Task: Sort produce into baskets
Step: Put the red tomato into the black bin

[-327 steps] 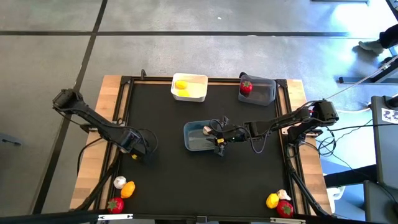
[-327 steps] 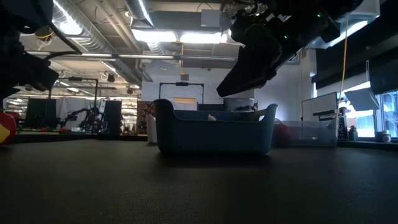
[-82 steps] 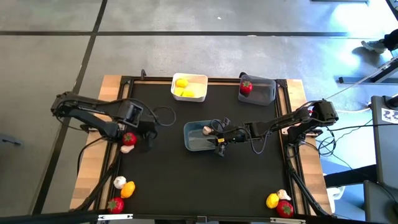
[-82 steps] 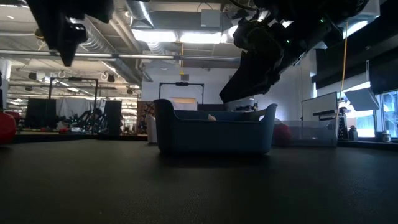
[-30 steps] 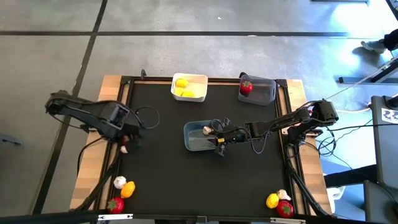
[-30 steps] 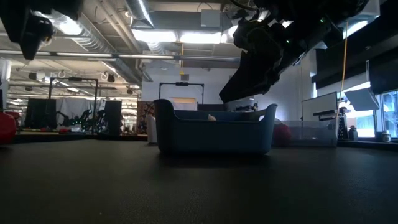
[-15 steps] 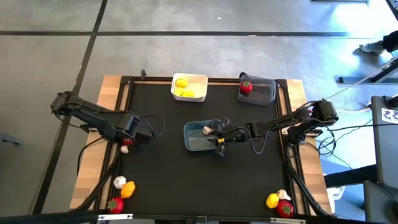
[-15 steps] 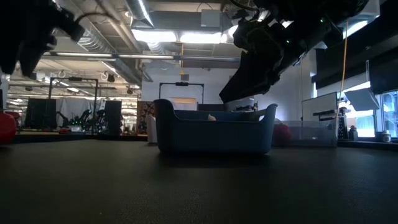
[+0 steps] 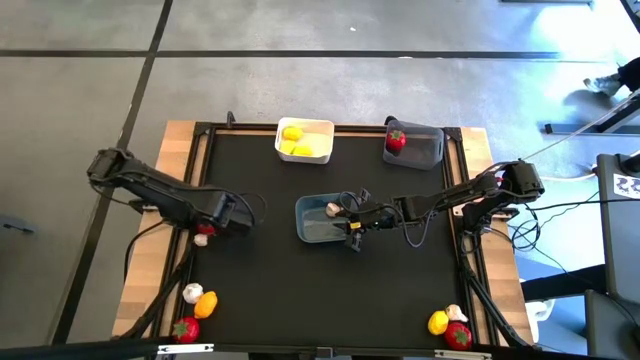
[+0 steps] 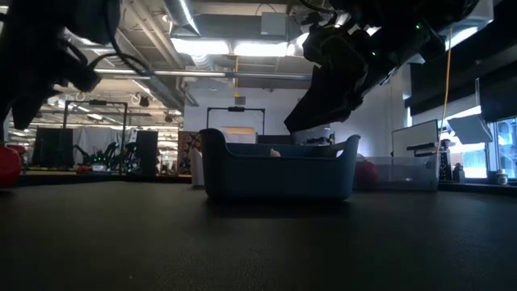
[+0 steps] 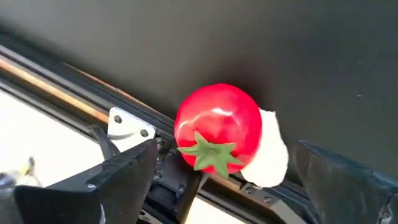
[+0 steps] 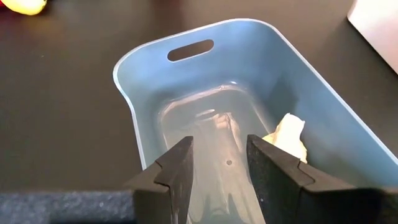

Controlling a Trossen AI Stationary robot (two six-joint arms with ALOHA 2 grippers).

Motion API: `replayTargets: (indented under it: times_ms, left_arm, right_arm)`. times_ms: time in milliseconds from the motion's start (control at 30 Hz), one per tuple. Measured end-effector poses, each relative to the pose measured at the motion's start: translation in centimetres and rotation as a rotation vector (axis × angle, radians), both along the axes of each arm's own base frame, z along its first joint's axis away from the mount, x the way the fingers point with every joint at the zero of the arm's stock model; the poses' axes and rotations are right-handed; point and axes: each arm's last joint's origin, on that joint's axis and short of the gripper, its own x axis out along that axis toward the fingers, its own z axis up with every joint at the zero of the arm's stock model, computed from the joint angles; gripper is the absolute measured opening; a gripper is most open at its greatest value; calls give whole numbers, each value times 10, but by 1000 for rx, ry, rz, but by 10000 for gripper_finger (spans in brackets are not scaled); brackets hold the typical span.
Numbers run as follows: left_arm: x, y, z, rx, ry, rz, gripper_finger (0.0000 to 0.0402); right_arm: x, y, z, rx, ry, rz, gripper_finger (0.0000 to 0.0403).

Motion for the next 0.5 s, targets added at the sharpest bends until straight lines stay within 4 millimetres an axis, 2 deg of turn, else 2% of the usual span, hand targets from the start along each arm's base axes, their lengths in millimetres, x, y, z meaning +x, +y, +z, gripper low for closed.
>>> replayTargets:
  times_ms: [500]
  left_arm:
    - [23,10,-46,-108,356,-90,358]
  right_arm:
    - [0,0,0,1,0,0,149]
